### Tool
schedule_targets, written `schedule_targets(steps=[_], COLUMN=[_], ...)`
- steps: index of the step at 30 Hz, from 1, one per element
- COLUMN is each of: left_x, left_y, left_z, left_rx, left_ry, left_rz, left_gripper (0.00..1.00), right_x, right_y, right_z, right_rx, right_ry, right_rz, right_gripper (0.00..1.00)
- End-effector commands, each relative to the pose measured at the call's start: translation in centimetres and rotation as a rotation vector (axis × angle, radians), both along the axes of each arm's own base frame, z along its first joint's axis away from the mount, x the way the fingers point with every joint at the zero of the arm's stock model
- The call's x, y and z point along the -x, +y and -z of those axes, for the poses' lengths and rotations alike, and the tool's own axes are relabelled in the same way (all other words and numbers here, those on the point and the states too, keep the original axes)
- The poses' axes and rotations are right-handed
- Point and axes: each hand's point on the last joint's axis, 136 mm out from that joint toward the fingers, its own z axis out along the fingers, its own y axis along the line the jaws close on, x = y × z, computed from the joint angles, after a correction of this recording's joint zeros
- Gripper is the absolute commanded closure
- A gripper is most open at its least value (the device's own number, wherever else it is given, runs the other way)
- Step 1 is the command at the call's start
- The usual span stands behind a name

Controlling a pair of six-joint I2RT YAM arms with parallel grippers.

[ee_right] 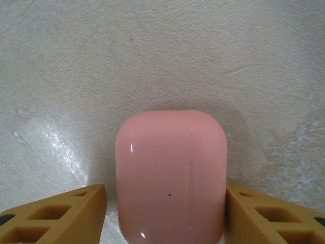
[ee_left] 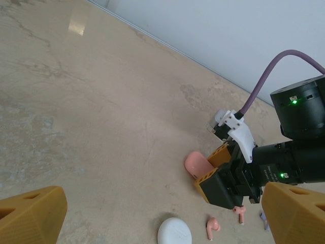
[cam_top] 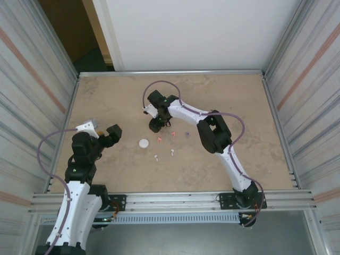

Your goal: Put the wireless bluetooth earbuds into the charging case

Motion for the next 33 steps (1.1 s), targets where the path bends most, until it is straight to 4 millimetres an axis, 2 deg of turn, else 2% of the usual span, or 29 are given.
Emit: schedule_targets(steps=[1, 5, 8, 14, 20, 26, 31, 33], left_x=[-0.1, -0.1, -0.1, -0.1, -0.2, -0.5, -0.7, -0.7], left_y=[0.2, 0.1, 0.0, -0.4, -1.4, -3.5, -6.1, -7.1], left_z=[0.3, 0.1, 0.0, -0.7, -1.7, -4.5, -8.1, -9.5], left_rx=[-0.018, -0.017, -0.013, 0.0, 0.027, 0.062, 0.054, 0.061], left_ry=[0.0, -0.002, -0.003, -0.007, -0.012, -0.038, -0.083, -0.099], left_rz=[0.001, 0.005, 0.009, 0.03, 0.083, 0.209, 0.391, 0.468], left_gripper=[0.01, 0.01, 0.01, 0.01, 0.01, 0.01, 0.01, 0.04], right_x=[0.7, 0.5, 0.0, -0.5, 0.2, 2.0, 3.6, 4.3], right_y=[-0.3, -0.2, 0.1, 0.4, -0.6, -2.2, -3.8, -4.4], right_z=[0.7, 0.1, -1.3, -4.9, -8.4, -12.5, -15.9, -17.1], right_rx=[0.048, 0.042, 0.013, -0.08, -0.166, -0.248, -0.293, -0.298], right_ry=[0.013, -0.006, -0.045, -0.165, -0.286, -0.421, -0.539, -0.583], right_rz=[-0.026, -0.031, -0.033, -0.036, -0.041, -0.079, -0.118, -0.137], right_gripper=[0.47, 0.55, 0.58, 0.65, 0.66, 0.66, 0.66, 0.66])
